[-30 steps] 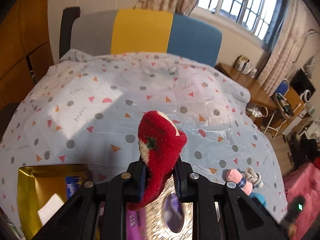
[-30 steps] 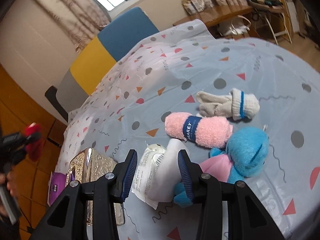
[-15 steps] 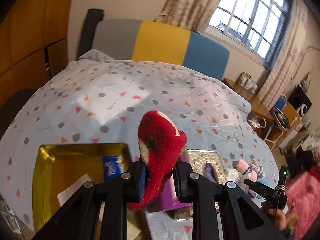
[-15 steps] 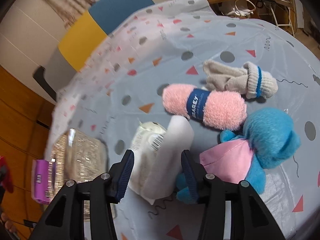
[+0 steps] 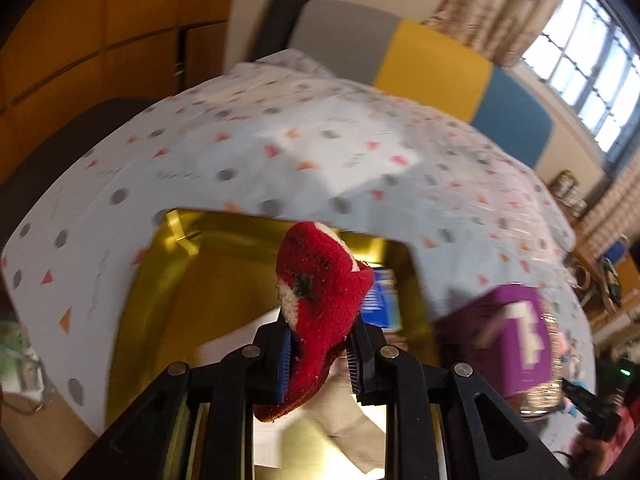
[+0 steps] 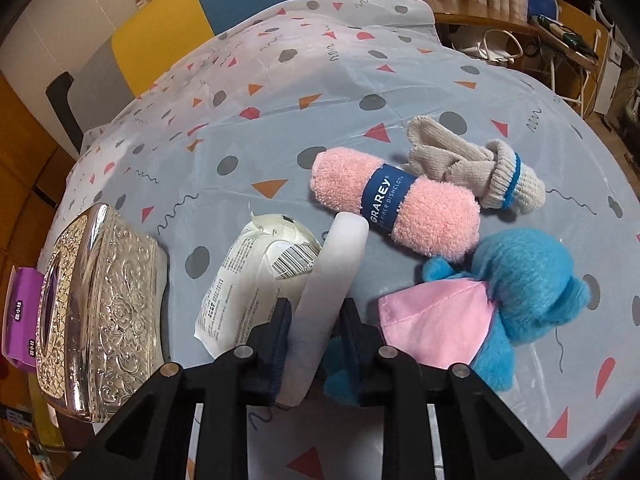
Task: Organize soft objects
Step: 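Lower the red sock onto the white towel and open the left gripper, then carry the white foam roll toward the gold tray with the right gripper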
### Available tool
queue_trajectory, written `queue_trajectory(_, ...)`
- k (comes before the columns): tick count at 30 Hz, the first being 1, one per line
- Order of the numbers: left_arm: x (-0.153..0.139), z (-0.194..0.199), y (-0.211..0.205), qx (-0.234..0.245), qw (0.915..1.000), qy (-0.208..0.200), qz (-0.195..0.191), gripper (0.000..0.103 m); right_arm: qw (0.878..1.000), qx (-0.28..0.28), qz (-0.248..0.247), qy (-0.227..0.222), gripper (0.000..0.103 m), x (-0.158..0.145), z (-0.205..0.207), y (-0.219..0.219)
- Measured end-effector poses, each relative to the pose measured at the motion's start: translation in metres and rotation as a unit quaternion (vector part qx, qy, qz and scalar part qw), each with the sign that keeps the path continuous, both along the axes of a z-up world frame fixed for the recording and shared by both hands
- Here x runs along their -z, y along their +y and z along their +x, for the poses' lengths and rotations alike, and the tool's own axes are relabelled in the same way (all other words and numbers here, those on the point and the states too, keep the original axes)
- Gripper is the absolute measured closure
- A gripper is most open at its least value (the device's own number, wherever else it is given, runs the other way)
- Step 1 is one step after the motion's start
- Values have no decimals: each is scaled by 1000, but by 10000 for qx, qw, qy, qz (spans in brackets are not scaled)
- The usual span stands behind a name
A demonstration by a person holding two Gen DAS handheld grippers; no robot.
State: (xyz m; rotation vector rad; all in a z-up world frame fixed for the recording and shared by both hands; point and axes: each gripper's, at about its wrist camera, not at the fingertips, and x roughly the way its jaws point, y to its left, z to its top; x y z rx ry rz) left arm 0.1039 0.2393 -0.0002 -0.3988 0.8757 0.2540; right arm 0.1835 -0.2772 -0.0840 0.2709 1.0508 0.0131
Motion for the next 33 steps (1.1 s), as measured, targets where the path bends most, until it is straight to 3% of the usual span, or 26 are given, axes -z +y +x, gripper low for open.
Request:
queue_trajectory(8,35,14,32,-19,9986,343,-402,72,9999,-64,-131,13,79,0,6,4)
queue_trajectory(10,40,21,30,27,9977,379,-564,57,9997,-75,-213,-5,79,-1,6,5)
queue_trajectory(11,42,24,29,35,9967,380,-715,41,9997,-89,-235,-7,79,0,6,6)
queue_trajectory(12,42,25,29,-38,9965,330,-769,35,9995,-107,-284,-19,79,-1,6,7)
queue_trajectory(18,34,22,14,-114,9995,262,-99,31,9987,-214,-469,-56,79,-1,6,13)
queue_trajectory(20,32,13,5,-56,9995,246,205,23,9989,-208,-420,-54,79,0,6,12)
queue_trajectory(25,31,-17,-17,4,9974,96,711,22,9996,-161,-224,-28,79,0,7,7)
queue_trajectory(33,28,-53,-44,81,9949,-48,1000,14,9986,-290,-421,-154,80,-4,4,15)
